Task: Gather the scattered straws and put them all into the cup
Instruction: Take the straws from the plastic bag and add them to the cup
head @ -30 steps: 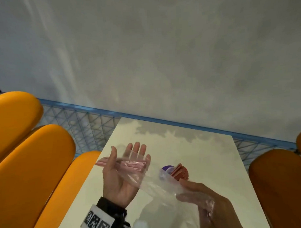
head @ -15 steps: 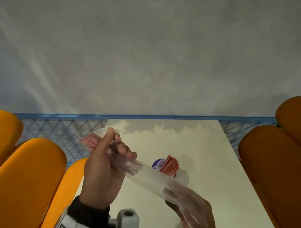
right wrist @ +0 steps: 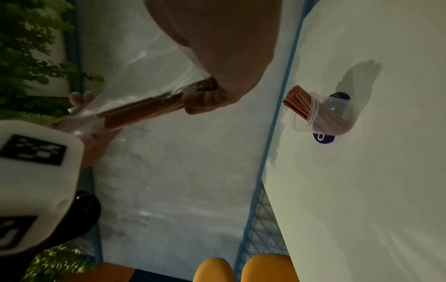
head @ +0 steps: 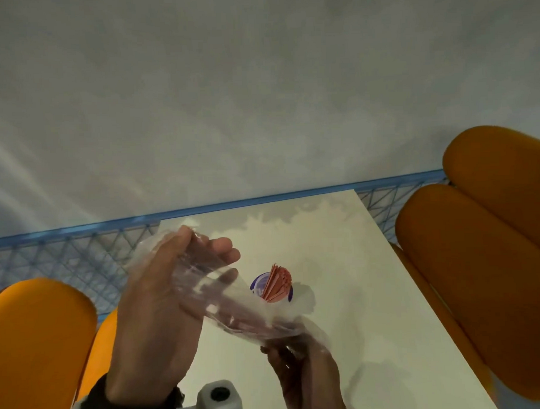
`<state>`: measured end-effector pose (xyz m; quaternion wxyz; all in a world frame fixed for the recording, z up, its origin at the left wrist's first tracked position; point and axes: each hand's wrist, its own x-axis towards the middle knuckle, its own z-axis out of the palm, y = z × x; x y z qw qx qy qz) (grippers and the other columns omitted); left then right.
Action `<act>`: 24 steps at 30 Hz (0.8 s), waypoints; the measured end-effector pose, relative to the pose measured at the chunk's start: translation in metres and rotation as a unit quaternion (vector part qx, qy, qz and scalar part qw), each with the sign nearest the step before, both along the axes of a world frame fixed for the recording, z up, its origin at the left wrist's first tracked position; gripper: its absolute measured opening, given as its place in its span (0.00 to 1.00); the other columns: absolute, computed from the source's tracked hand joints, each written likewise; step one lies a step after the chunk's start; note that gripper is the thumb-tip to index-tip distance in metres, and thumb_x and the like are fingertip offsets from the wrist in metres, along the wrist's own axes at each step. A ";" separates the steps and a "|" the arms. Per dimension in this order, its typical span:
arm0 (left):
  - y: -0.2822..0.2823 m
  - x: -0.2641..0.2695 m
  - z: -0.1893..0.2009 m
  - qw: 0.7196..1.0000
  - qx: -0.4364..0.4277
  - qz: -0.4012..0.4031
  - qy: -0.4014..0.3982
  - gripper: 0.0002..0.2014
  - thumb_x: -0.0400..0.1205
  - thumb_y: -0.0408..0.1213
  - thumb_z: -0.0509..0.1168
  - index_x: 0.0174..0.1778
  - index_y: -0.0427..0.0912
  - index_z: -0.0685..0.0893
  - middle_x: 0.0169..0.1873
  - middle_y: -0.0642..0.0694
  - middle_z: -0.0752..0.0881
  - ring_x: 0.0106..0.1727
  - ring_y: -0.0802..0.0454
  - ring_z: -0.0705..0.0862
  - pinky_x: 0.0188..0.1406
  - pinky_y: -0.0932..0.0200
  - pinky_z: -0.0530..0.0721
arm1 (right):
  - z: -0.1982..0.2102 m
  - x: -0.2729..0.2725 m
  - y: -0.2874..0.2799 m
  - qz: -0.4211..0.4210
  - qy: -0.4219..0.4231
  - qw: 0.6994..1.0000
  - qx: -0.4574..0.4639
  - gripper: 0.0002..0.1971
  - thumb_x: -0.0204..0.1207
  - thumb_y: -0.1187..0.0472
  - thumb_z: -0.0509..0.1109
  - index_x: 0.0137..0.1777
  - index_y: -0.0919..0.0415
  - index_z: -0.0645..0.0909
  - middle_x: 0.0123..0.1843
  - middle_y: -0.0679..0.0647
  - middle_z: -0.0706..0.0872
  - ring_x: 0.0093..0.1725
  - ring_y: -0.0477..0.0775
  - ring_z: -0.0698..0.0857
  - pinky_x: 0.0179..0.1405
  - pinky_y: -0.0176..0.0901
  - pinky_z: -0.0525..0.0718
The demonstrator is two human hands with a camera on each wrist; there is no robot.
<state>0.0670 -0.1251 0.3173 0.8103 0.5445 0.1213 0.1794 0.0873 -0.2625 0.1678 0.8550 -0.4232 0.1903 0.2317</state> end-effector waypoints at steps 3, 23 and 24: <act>-0.002 0.003 0.001 0.999 0.028 0.000 -0.016 0.11 0.82 0.43 0.61 0.37 0.43 0.82 0.40 0.41 0.90 0.49 0.42 0.90 0.55 0.38 0.84 | 0.002 0.001 0.002 -0.027 0.031 0.998 0.052 0.17 0.75 0.74 0.63 0.32 0.63 0.90 0.27 0.62 0.86 0.23 0.58 0.82 0.17 0.36 0.79; -0.007 -0.005 -0.004 0.997 -0.027 -0.044 -0.061 0.15 0.86 0.40 0.53 0.38 0.41 0.81 0.45 0.35 0.90 0.61 0.34 0.87 0.61 0.37 0.85 | -0.009 -0.008 0.014 -0.016 0.143 0.975 0.167 0.16 0.76 0.65 0.68 0.63 0.67 0.79 0.62 0.77 0.84 0.23 0.56 0.79 0.15 0.33 0.77; -0.007 -0.005 -0.006 0.997 -0.014 -0.049 -0.061 0.15 0.86 0.41 0.54 0.39 0.41 0.81 0.48 0.34 0.90 0.62 0.34 0.86 0.62 0.35 0.83 | -0.009 -0.008 0.014 -0.016 0.142 0.975 0.168 0.15 0.74 0.67 0.68 0.61 0.67 0.79 0.58 0.75 0.85 0.23 0.56 0.79 0.15 0.33 0.77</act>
